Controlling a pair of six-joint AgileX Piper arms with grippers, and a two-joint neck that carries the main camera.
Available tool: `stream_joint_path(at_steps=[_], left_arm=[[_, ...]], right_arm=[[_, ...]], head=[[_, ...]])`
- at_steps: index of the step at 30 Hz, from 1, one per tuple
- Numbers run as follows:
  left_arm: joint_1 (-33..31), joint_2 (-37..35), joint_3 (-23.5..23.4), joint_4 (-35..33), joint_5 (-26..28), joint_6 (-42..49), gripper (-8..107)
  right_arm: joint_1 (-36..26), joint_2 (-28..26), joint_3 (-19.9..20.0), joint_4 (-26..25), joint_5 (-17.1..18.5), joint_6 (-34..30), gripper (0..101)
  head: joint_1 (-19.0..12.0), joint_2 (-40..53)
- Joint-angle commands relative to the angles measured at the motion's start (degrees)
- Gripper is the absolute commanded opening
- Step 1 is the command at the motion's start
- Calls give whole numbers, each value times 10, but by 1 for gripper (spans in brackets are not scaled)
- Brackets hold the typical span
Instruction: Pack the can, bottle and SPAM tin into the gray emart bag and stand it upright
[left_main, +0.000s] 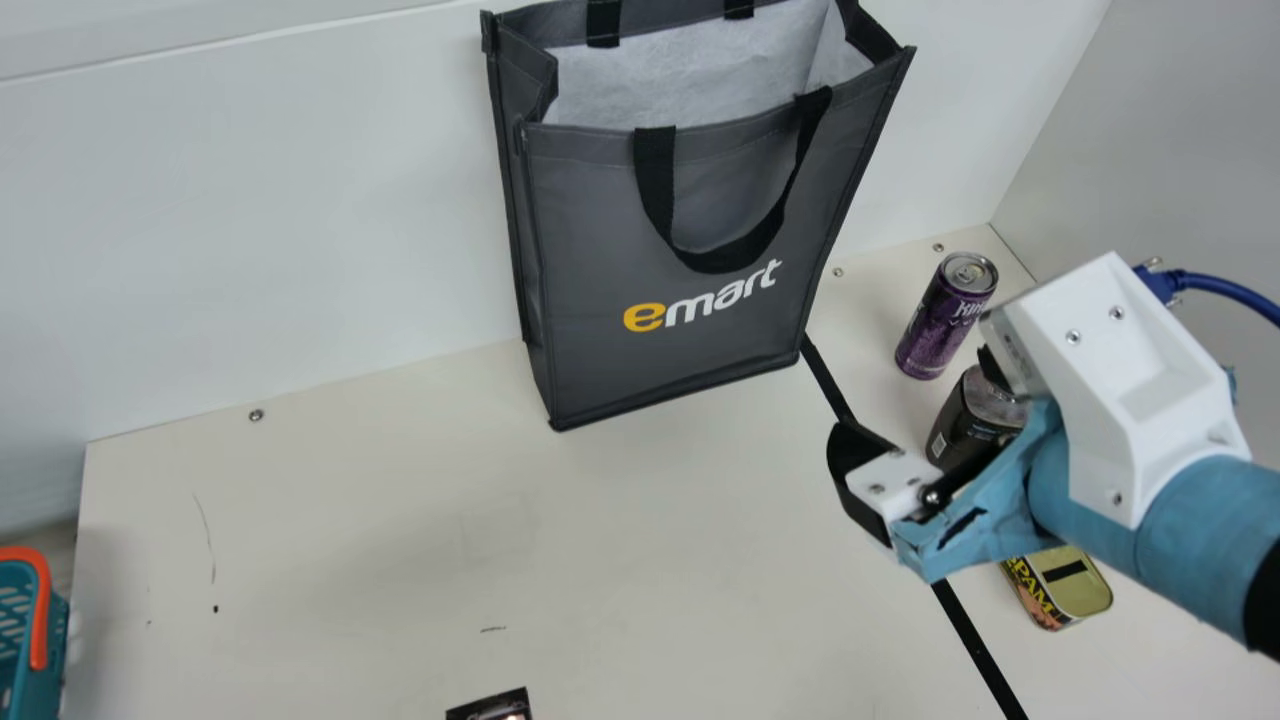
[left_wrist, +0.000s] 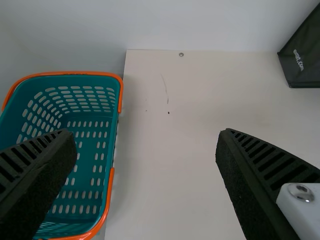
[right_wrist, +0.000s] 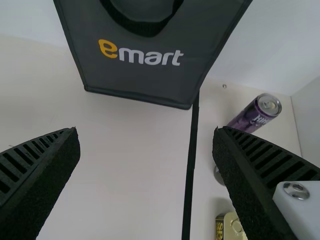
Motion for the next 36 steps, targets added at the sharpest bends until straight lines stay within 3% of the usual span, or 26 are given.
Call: stream_joint_path(at_steps=[1, 24, 36], left_arm=[[0, 0, 0, 0, 0, 0, 90], [0, 0, 0, 0, 0, 0, 90], [0, 0, 0, 0, 0, 0, 90]], right_arm=[[-3, 7, -7, 4, 0, -10, 95], [-61, 113, -133, 96, 10, -186, 95], [-114, 186, -230, 161, 30, -290, 95]], head=[[-14, -1], [-14, -1], [-14, -1]])
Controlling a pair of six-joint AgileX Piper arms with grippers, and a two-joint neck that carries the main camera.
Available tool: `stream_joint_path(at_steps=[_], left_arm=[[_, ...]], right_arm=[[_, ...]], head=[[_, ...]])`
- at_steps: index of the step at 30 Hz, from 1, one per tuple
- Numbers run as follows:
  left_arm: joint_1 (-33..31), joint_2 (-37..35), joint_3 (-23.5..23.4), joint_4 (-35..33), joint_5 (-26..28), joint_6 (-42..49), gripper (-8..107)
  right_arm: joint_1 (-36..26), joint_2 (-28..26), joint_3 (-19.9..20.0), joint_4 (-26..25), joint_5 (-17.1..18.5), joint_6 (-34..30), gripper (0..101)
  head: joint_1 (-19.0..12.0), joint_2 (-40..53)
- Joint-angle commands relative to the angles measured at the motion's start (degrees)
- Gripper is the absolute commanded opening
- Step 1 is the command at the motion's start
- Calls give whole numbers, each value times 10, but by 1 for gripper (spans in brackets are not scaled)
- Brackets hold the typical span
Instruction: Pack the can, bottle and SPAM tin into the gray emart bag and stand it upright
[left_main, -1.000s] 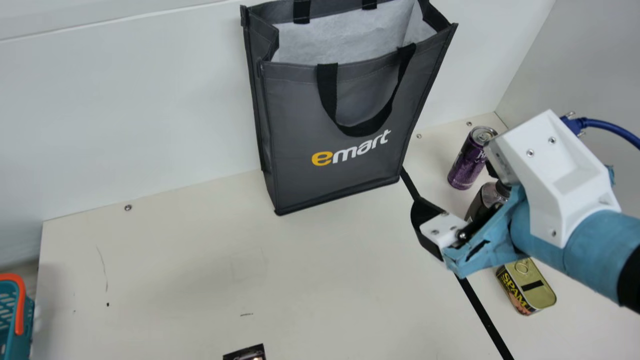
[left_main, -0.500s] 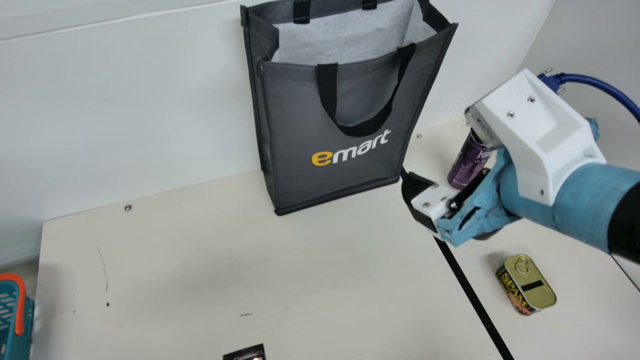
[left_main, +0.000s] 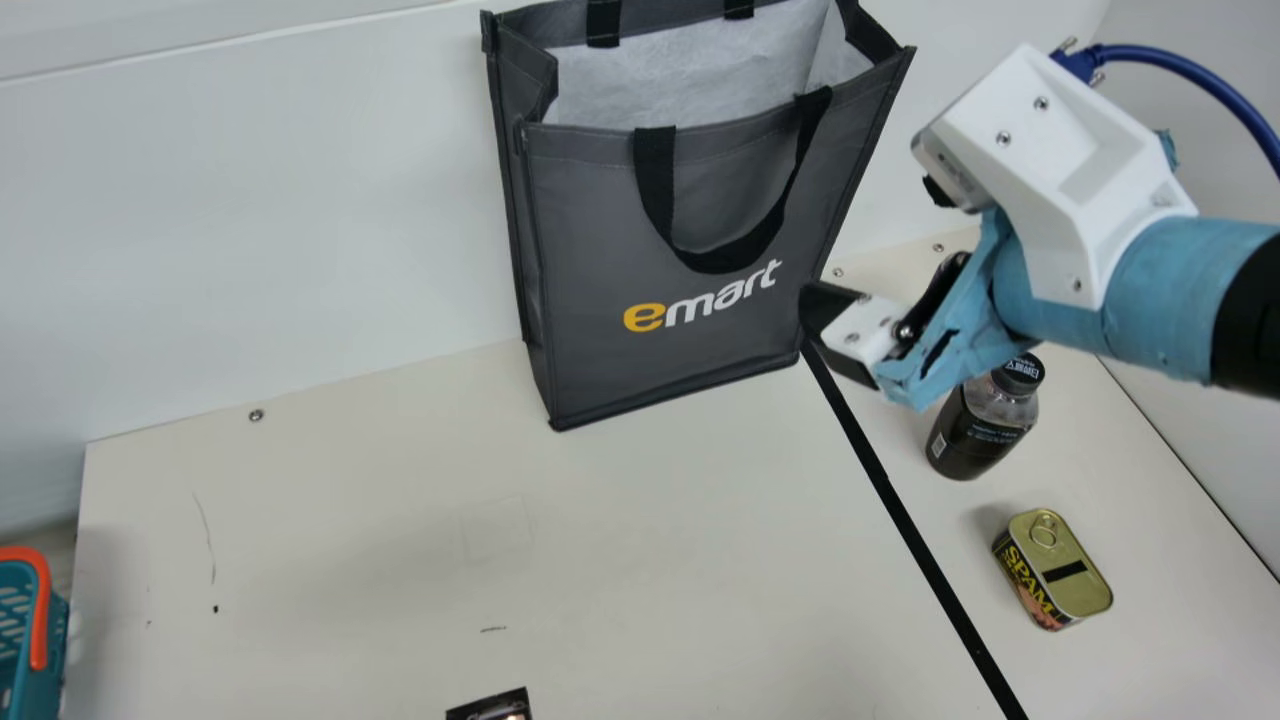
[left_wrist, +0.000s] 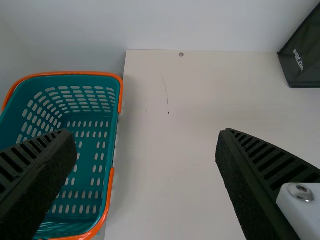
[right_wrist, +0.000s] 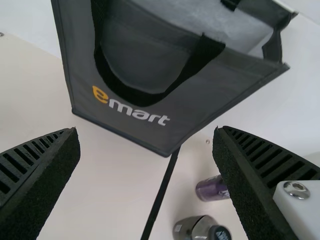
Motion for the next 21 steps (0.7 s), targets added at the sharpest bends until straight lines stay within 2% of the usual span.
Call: stream_joint_path(at_steps=[1, 8, 21], left_arm=[[0, 0, 0, 0, 0, 0, 90], [0, 0, 0, 0, 0, 0, 90], [0, 0, 0, 0, 0, 0, 90]], right_arm=[[-6, 13, -25, 10, 6, -22, 95], [-19, 58, -90, 35, 23, -76, 95], [-5, 115, -156, 56, 23, -152, 95]], head=[[-14, -1], [-14, -1], [-14, -1]])
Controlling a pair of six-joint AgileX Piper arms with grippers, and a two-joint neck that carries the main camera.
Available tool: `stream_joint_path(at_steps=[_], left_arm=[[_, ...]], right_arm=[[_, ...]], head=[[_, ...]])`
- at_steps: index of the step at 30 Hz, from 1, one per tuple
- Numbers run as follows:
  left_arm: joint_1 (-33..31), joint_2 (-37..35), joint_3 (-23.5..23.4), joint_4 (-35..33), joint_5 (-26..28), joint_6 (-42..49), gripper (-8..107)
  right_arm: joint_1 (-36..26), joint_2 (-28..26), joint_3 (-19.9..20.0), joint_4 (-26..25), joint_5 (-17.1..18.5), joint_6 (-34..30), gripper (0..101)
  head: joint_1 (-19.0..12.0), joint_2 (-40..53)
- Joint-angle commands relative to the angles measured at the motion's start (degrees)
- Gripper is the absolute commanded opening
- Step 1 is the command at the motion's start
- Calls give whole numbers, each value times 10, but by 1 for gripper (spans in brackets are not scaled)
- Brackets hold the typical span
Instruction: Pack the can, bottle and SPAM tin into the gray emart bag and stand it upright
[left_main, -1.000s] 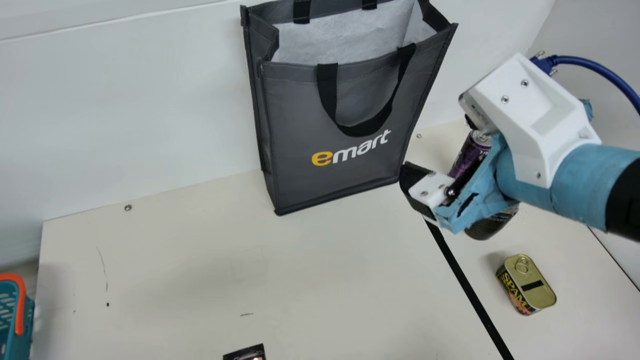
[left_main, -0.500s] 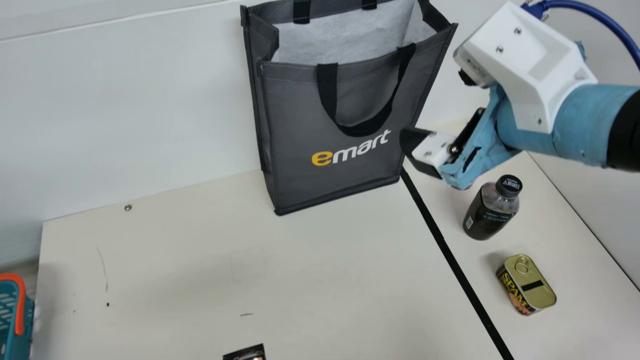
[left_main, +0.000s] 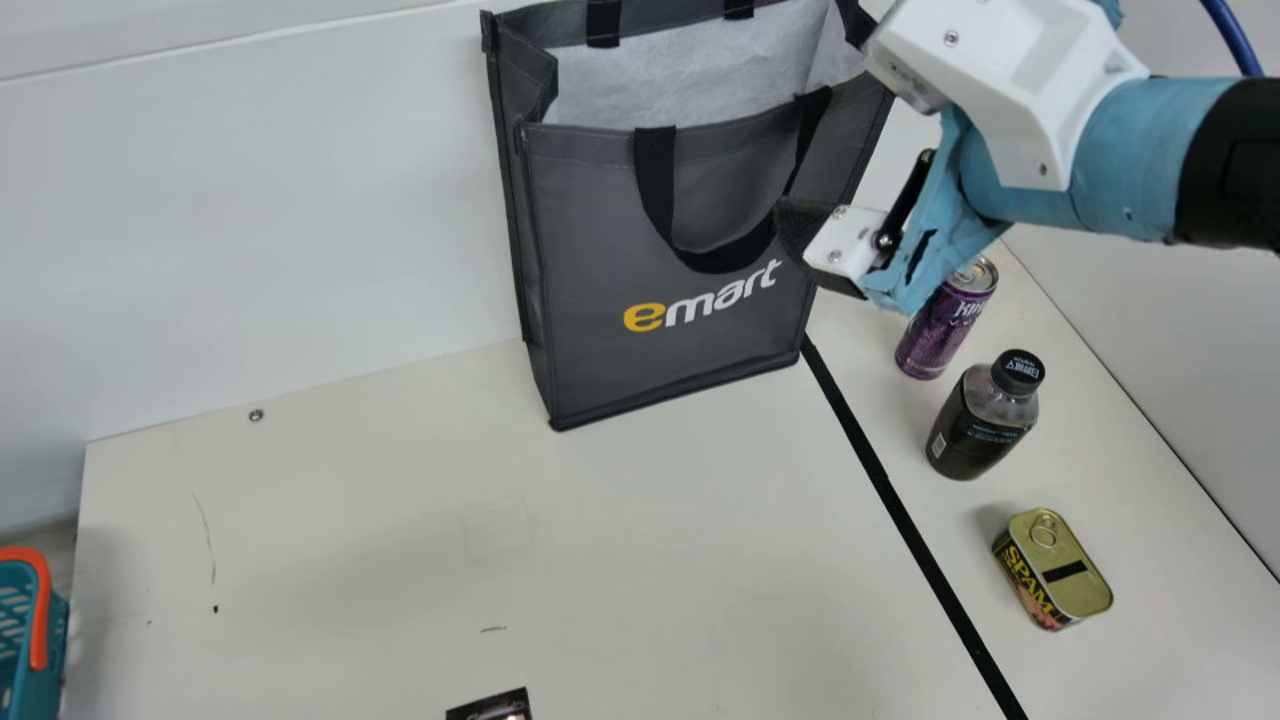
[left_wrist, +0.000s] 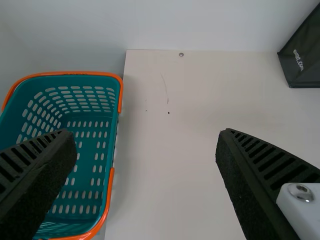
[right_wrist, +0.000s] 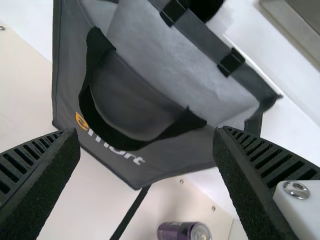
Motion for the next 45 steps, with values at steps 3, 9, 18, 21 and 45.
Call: stream_joint_path(at_steps=[3, 9, 18, 21, 45], left_arm=[[0, 0, 0, 0, 0, 0, 90], [0, 0, 0, 0, 0, 0, 90], [0, 0, 0, 0, 0, 0, 90], [0, 0, 0, 0, 0, 0, 90], [0, 0, 0, 0, 0, 0, 90]], right_arm=[[6, 14, -15, 5, 0, -24, 95], [11, 35, -33, 20, 0, -60, 95], [14, 72, -58, 51, 0, -115, 95], [14, 85, -66, 62, 0, -134, 95], [16, 185, -90, 123, 0, -244, 95]], head=[[-13, -1], [-13, -1], [-13, -1], [-13, -1], [-13, -1]])
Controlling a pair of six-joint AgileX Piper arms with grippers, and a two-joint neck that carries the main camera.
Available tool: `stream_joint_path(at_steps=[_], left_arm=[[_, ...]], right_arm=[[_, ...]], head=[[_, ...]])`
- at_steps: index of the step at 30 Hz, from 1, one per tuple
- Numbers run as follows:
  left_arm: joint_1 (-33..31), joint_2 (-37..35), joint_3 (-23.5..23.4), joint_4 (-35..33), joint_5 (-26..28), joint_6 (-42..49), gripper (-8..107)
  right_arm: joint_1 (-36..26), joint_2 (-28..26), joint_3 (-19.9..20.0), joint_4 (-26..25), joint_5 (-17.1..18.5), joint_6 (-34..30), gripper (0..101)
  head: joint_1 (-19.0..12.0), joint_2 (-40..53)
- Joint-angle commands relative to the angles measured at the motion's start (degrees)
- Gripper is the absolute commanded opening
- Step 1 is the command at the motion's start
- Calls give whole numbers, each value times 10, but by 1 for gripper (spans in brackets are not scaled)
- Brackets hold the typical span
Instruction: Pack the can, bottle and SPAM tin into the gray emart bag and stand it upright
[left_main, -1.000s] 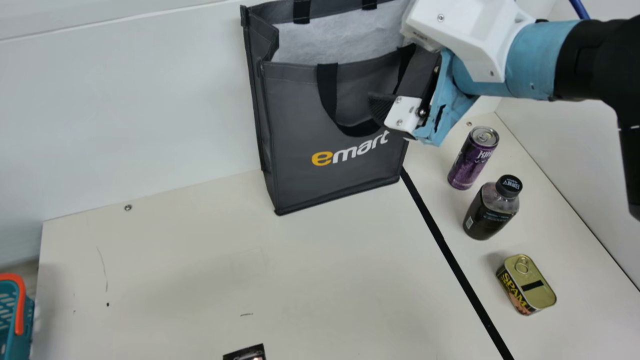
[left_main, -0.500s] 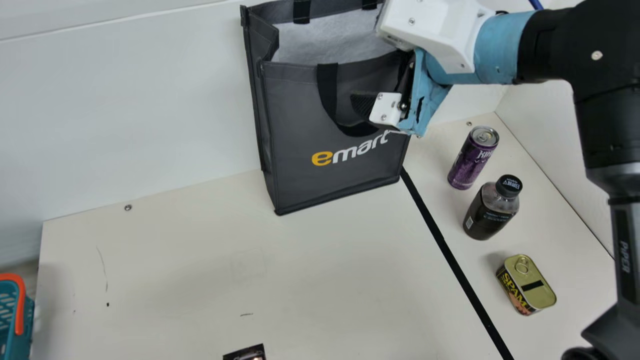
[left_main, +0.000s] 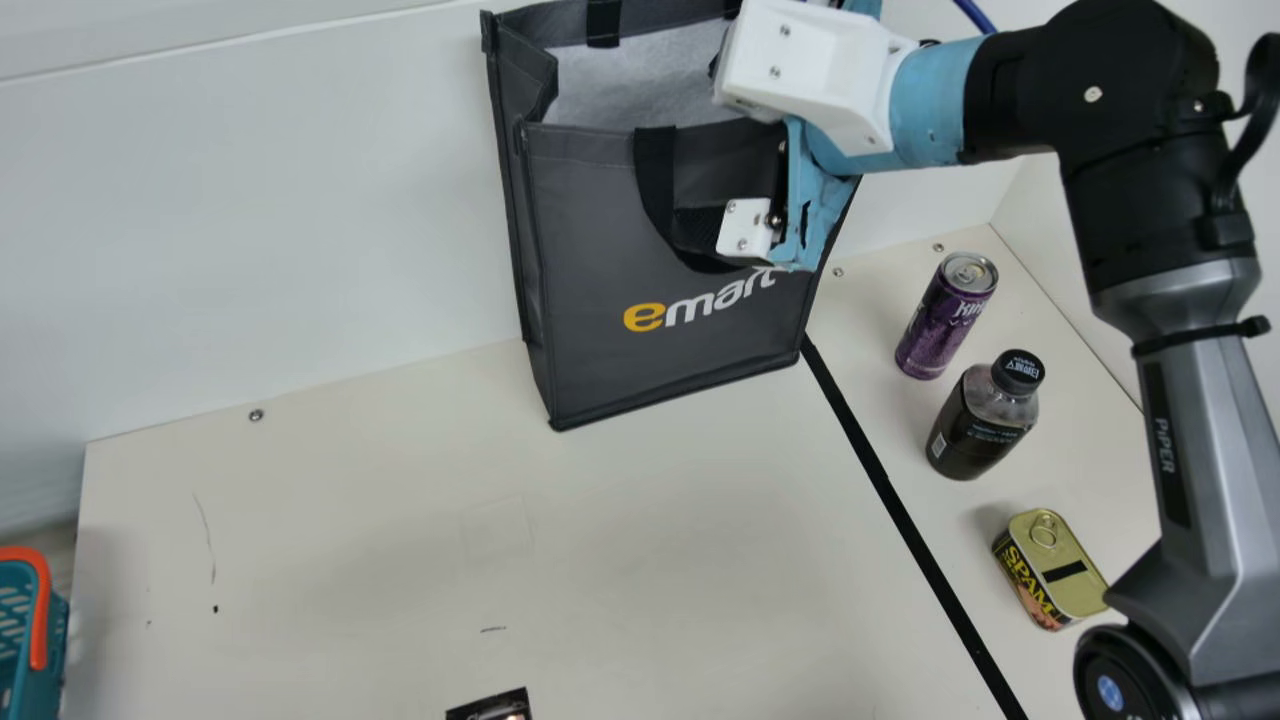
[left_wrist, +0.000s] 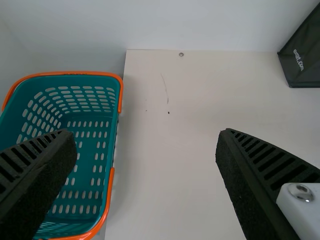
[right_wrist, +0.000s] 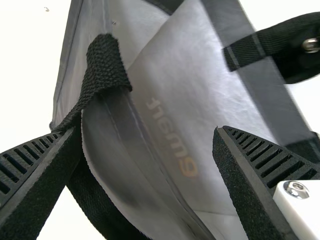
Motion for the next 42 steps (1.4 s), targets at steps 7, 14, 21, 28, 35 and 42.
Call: stream_joint_path(at_steps=[7, 14, 21, 28, 35, 42], left_arm=[[0, 0, 0, 0, 0, 0, 90], [0, 0, 0, 0, 0, 0, 90], [0, 0, 0, 0, 0, 0, 90], [0, 0, 0, 0, 0, 0, 90], [0, 0, 0, 0, 0, 0, 90], [0, 0, 0, 0, 0, 0, 90]], right_arm=[[3, 21, 9, 8, 0, -23, 95], [4, 31, 16, 19, 0, -39, 55], [4, 32, 28, 30, 0, -55, 8], [4, 22, 42, 36, 0, -64, 0], [7, 0, 51, 36, 0, -57, 0], [14, -31, 59, 28, 0, -41, 0]], head=[[-13, 0], [-13, 0], [-13, 0], [-13, 0], [-13, 0], [-13, 0]])
